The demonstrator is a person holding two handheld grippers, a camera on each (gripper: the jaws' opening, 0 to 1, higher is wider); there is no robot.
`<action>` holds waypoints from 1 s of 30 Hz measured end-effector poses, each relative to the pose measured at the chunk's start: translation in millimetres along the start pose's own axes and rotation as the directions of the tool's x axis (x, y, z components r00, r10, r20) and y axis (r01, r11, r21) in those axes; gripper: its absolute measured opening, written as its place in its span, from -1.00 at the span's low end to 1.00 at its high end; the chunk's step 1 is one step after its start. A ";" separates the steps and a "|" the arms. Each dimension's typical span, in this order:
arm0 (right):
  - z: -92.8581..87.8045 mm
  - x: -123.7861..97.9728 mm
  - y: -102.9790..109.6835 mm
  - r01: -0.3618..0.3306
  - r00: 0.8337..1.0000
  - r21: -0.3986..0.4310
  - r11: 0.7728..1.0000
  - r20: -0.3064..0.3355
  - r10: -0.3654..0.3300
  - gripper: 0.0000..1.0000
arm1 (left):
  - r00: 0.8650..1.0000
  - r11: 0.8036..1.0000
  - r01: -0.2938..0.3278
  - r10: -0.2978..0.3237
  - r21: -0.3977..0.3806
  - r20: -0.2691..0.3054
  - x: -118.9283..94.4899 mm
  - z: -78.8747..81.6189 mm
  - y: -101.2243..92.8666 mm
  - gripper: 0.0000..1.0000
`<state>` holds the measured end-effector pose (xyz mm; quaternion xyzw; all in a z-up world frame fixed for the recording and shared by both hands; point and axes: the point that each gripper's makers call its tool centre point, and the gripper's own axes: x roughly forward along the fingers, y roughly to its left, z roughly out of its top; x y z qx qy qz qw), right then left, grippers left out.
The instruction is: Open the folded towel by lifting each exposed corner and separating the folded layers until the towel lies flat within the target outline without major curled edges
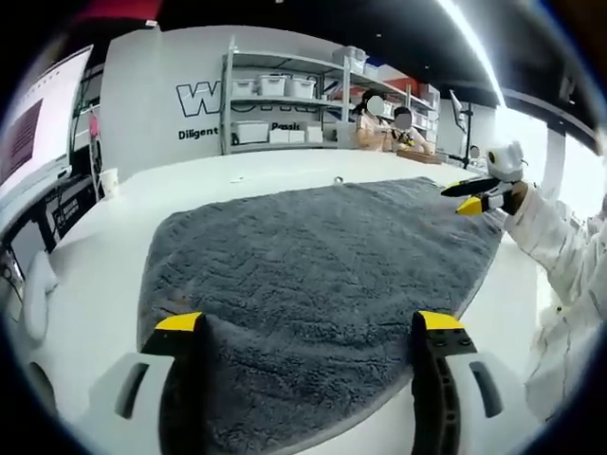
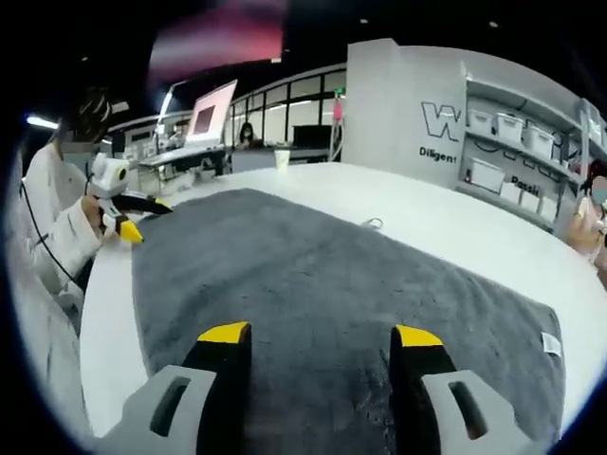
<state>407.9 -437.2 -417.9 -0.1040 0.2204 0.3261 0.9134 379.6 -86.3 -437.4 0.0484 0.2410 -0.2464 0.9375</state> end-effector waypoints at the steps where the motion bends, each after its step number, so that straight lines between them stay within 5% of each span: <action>1: -3.9 -3.0 -0.1 0.005 1.000 0.000 1.000 -0.008 -0.005 0.14 | 1.000 1.000 -0.007 0.007 0.009 -0.013 0.7 -3.6 1.2 0.74; 17: -43.6 -59.5 -29.3 0.143 0.990 0.088 0.986 -0.036 -0.140 0.28 | 0.999 1.000 -0.008 0.007 0.029 0.034 -4.2 -5.8 7.5 0.71; 30: -88.3 -111.1 -68.4 0.311 0.950 0.188 0.932 -0.096 -0.297 0.39 | 0.999 1.000 0.001 -0.002 0.028 0.035 -6.2 -6.5 11.1 0.69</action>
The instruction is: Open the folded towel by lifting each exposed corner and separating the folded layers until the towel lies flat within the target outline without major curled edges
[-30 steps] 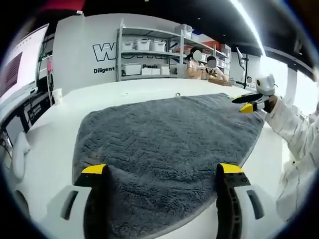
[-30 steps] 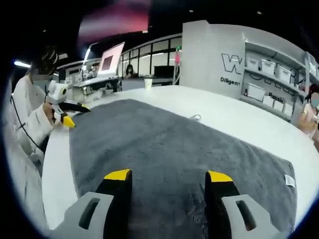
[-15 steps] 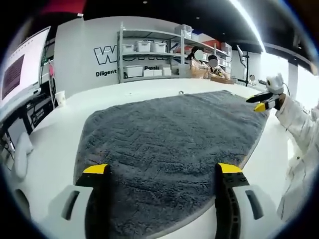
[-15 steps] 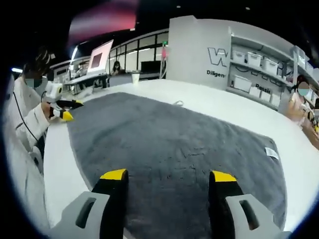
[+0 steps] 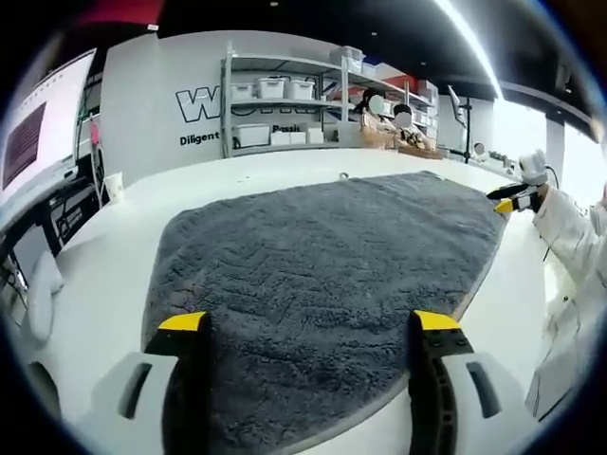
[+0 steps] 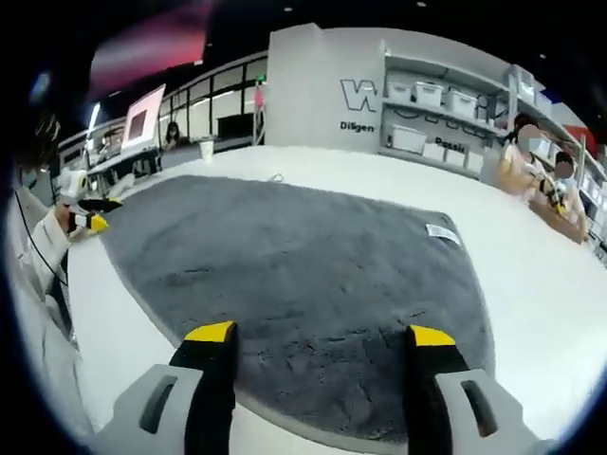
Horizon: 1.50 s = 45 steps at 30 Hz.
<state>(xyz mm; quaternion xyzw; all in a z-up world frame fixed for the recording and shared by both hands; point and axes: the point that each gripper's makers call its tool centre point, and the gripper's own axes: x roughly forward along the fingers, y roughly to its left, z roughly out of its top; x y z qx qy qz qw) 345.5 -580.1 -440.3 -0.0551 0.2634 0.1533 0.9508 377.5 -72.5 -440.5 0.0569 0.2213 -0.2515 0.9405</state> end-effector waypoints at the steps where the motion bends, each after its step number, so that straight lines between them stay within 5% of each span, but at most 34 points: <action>1: -0.9 -1.4 -2.0 0.005 1.000 0.007 1.000 0.002 -0.005 0.39 | 1.000 1.000 -0.001 0.001 0.000 0.000 -0.1 -0.1 0.2 0.69; 14: -8.9 -10.8 -6.8 0.017 1.000 0.076 0.997 0.022 -0.019 0.41 | 1.000 1.000 0.000 0.000 0.002 -0.006 -1.0 -0.6 1.6 0.68; 45: -15.5 -19.1 1.5 -0.004 0.998 0.026 1.000 0.060 0.002 0.42 | 1.000 1.000 0.015 -0.014 0.017 -0.013 -8.8 -5.0 3.9 0.67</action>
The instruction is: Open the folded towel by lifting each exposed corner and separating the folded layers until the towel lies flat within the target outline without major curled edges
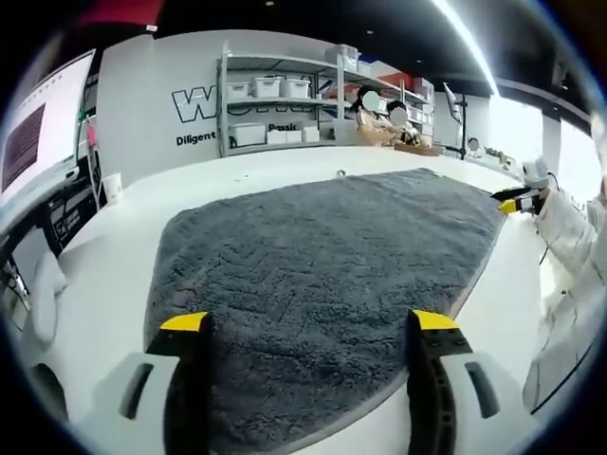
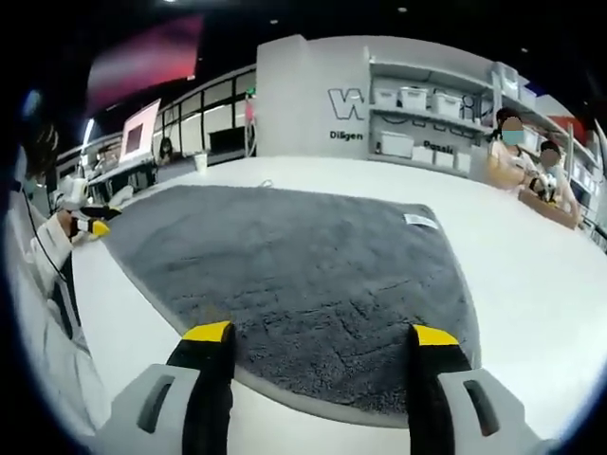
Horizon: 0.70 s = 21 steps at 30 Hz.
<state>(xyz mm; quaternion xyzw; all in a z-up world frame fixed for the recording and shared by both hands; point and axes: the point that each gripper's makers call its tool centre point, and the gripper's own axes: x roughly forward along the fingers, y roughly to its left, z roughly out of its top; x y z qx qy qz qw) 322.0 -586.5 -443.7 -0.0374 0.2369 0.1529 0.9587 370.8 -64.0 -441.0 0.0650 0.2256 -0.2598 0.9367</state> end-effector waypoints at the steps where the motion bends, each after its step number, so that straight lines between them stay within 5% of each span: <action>1: -0.1 -0.2 0.1 -0.001 1.000 0.000 1.000 0.000 0.001 0.42 | 1.000 1.000 0.000 0.000 0.000 -0.001 -0.1 -0.1 0.0 0.67; 21: -2.6 -5.9 3.4 -0.019 1.000 -0.012 1.000 0.008 0.019 0.42 | 1.000 1.000 -0.006 0.006 0.002 -0.014 -8.9 -4.4 -1.7 0.66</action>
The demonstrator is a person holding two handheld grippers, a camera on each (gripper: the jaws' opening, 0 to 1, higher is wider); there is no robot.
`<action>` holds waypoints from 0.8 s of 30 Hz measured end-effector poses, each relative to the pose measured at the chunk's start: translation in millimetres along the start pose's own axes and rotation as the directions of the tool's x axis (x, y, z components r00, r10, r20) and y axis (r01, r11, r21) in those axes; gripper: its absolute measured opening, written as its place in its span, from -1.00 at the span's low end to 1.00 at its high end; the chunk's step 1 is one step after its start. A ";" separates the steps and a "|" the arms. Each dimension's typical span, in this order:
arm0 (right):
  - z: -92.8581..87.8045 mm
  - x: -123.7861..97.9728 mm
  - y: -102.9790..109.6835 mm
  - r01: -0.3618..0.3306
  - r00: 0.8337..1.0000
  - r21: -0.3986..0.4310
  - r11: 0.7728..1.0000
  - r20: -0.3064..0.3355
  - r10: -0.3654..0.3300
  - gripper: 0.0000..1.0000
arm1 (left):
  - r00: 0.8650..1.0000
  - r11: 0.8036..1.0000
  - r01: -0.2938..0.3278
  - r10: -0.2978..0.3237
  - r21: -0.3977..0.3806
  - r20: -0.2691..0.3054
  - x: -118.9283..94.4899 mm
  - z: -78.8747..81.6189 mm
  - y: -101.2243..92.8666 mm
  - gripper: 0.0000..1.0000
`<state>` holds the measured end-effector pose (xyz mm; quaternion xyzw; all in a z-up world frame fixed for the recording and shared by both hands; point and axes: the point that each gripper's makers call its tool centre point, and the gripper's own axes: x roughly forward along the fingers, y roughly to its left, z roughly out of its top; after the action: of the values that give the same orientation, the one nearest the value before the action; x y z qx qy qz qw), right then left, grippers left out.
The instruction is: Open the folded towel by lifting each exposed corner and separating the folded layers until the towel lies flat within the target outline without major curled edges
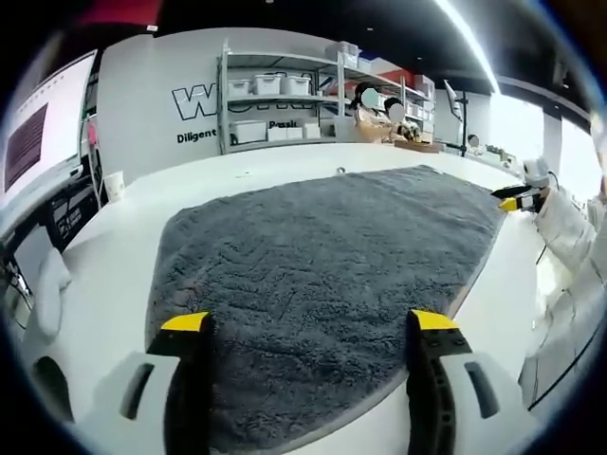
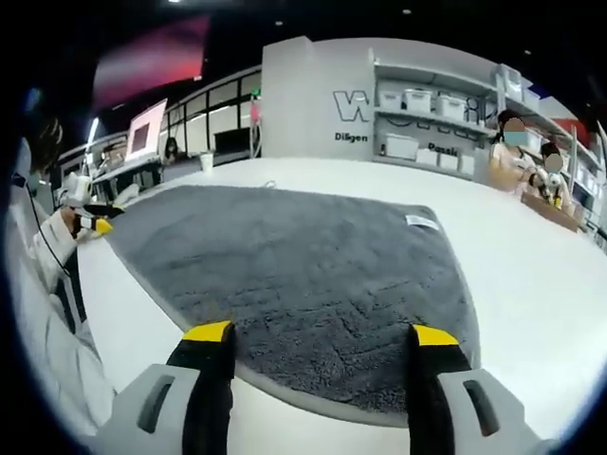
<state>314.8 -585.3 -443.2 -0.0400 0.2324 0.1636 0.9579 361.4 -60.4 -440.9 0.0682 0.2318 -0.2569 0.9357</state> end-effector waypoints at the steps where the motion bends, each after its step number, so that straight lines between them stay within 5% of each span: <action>1: -0.1 -0.4 0.1 0.000 1.000 0.000 1.000 0.001 0.000 0.42 | 1.000 1.000 0.000 0.000 0.000 0.000 -0.2 -0.1 -0.1 0.65; 24: -4.0 -7.4 7.7 -0.021 1.000 -0.014 1.000 -0.015 0.020 0.43 | 1.000 1.000 -0.005 0.005 -0.002 -0.002 -12.2 -6.5 -3.9 0.65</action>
<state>304.3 -580.9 -443.4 -0.0458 0.2387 0.1748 0.9541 347.5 -56.7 -440.9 0.0682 0.2330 -0.2545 0.9361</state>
